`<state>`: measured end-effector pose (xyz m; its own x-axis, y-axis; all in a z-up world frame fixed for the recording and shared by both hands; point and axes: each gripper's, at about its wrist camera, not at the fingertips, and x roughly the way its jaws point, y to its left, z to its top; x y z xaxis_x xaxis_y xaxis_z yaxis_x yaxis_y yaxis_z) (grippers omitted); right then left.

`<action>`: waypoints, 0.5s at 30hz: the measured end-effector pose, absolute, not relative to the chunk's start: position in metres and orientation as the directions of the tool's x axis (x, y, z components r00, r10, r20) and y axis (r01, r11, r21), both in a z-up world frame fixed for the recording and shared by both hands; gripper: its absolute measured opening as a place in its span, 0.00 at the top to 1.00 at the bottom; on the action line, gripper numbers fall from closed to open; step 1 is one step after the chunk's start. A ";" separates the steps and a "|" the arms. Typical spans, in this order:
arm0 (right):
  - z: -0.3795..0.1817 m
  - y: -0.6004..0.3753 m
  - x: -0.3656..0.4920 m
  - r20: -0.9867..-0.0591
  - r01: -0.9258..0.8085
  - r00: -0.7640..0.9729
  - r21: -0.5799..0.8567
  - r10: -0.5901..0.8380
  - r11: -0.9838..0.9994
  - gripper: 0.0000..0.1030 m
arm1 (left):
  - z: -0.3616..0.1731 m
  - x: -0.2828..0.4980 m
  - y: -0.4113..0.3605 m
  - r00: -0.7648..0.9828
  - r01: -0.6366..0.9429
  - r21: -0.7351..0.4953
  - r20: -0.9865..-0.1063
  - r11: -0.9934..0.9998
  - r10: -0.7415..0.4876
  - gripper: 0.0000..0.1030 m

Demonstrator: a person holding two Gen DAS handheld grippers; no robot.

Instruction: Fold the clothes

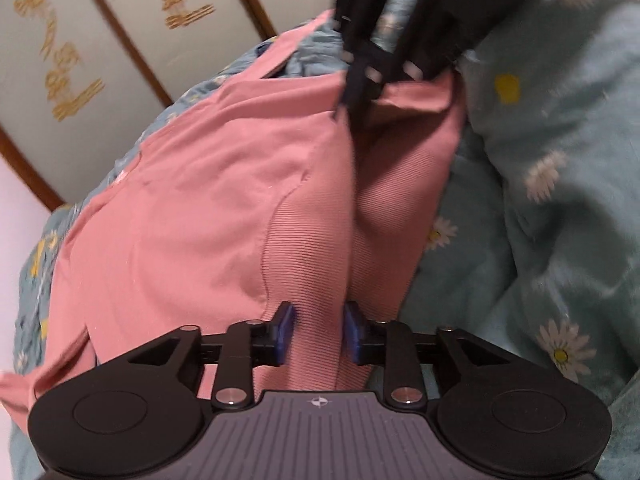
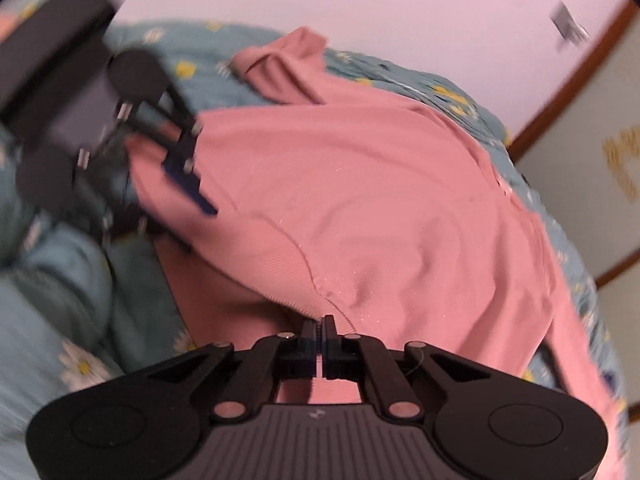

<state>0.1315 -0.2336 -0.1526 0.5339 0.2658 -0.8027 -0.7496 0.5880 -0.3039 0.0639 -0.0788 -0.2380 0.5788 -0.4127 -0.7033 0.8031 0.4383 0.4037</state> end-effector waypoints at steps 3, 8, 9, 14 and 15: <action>-0.139 -0.241 0.138 -0.789 -0.723 0.529 -0.226 0.313 0.653 0.99 | -0.241 0.061 -0.081 0.592 0.797 0.435 -0.696 0.419 -0.405 0.72; -0.138 -0.239 0.139 -0.803 -0.759 0.516 -0.265 0.300 0.595 0.99 | -0.240 0.069 -0.076 0.595 0.788 0.413 -0.701 0.456 -0.393 0.96; -0.141 -0.237 0.137 -0.812 -0.772 0.505 -0.275 0.291 0.573 0.99 | -0.239 0.073 -0.074 0.589 0.788 0.394 -0.705 0.473 -0.394 0.97; -0.155 -0.231 0.126 -0.848 -0.820 0.465 -0.304 0.254 0.486 0.99 | -0.229 0.080 -0.064 0.548 0.796 0.301 -0.728 0.526 -0.412 0.98; -0.157 -0.231 0.123 -0.856 -0.828 0.453 -0.300 0.250 0.474 0.99 | -0.228 0.079 -0.063 0.534 0.805 0.291 -0.736 0.517 -0.417 0.98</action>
<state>0.1234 -0.2307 -0.1572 0.4528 0.2502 -0.8558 -0.8280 0.4740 -0.2995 0.0789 -0.0633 -0.2277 0.5337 -0.4170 -0.7357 0.8049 0.5172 0.2908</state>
